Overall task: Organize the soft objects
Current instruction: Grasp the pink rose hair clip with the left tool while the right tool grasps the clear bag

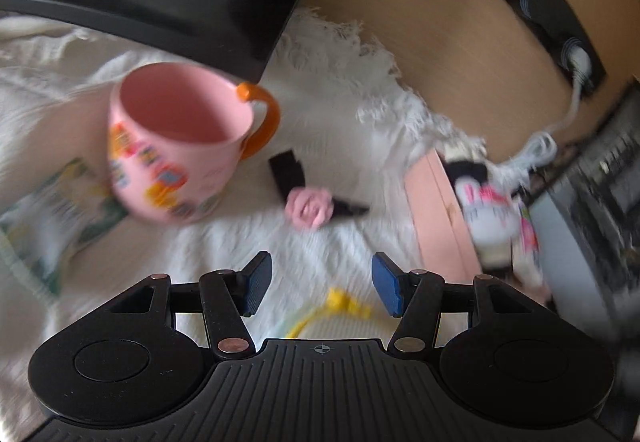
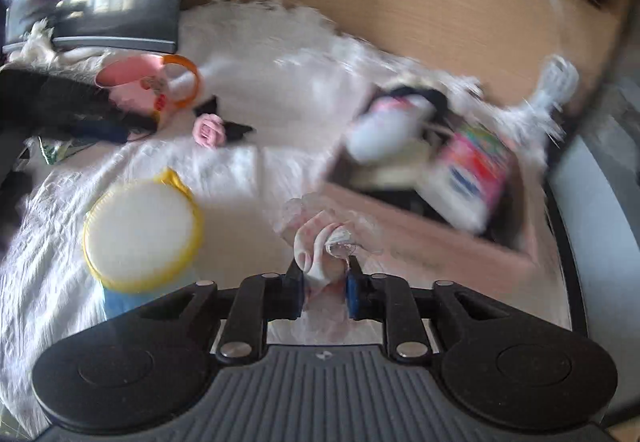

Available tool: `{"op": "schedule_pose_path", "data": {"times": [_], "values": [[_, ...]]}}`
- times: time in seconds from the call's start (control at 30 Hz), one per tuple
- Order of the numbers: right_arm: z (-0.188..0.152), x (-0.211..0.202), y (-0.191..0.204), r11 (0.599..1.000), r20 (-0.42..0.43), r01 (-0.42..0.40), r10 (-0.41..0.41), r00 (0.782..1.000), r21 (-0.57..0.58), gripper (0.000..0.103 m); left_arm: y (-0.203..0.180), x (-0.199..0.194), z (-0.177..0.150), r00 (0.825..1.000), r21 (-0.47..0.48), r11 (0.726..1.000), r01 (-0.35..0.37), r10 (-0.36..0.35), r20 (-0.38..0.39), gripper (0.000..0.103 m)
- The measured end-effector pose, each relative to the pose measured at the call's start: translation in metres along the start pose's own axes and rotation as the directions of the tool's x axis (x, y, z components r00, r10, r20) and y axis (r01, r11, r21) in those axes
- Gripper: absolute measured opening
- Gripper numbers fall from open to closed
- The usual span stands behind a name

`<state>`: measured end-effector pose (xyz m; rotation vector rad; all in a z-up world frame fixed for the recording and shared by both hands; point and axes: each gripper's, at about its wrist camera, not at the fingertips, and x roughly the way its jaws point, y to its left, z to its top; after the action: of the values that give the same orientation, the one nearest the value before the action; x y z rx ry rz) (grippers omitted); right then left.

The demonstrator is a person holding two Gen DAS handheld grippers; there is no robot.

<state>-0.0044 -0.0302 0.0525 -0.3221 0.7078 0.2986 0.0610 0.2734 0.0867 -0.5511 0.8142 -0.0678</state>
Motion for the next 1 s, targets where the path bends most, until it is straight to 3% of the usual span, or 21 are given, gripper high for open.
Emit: {"op": "schedule_pose_path", "data": {"times": [0.03, 0.1, 0.2, 0.27, 0.43, 0.53, 0.67, 0.7, 0.83, 1.0], "values": [[-0.006, -0.003, -0.007, 1.000, -0.007, 0.002, -0.002, 1.000, 0.024, 0.051, -0.001, 0.010, 0.008, 1.000, -0.022, 1.000, -0.002, 0.002, -0.001, 0.060], [-0.017, -0.009, -0.019, 0.998, 0.000, 0.010, -0.010, 1.000, 0.068, 0.071, -0.003, 0.027, 0.024, 1.000, -0.045, 0.999, -0.025, 0.025, 0.005, 0.060], [-0.032, -0.008, -0.023, 0.997, 0.002, 0.036, -0.036, 0.999, 0.074, 0.071, -0.010, 0.058, 0.041, 0.993, -0.012, 0.993, -0.113, 0.113, -0.020, 0.060], [-0.041, -0.002, -0.024, 0.995, -0.006, 0.050, -0.049, 0.999, 0.082, 0.071, -0.014, 0.081, 0.048, 0.988, -0.006, 0.990, -0.139, 0.138, -0.067, 0.054], [-0.062, 0.007, -0.026, 0.992, -0.044, 0.036, -0.031, 0.999, 0.124, 0.071, -0.030, 0.124, 0.046, 0.968, 0.067, 0.971, -0.228, 0.233, -0.097, 0.054], [-0.076, 0.008, -0.030, 0.992, -0.065, 0.026, -0.019, 0.998, 0.120, 0.071, -0.040, 0.133, 0.045, 0.976, 0.090, 0.975, -0.202, 0.209, -0.066, 0.054], [-0.091, 0.012, -0.040, 0.990, -0.097, 0.034, -0.021, 0.995, 0.138, 0.071, -0.064, 0.138, 0.037, 0.990, 0.189, 0.982, -0.022, 0.048, -0.130, 0.054], [-0.094, 0.013, -0.043, 0.988, -0.102, 0.032, -0.017, 0.995, 0.149, 0.074, -0.069, 0.136, 0.034, 0.991, 0.212, 0.977, -0.008, 0.037, -0.131, 0.054], [-0.100, 0.019, -0.054, 0.976, -0.090, 0.017, 0.002, 0.996, 0.217, 0.086, -0.087, 0.134, 0.022, 0.984, 0.307, 0.946, -0.099, 0.139, -0.109, 0.054], [-0.099, 0.026, -0.053, 0.977, -0.075, 0.015, 0.000, 0.997, 0.211, 0.096, -0.083, 0.146, 0.017, 0.965, 0.283, 0.941, -0.184, 0.228, -0.131, 0.054]]}}
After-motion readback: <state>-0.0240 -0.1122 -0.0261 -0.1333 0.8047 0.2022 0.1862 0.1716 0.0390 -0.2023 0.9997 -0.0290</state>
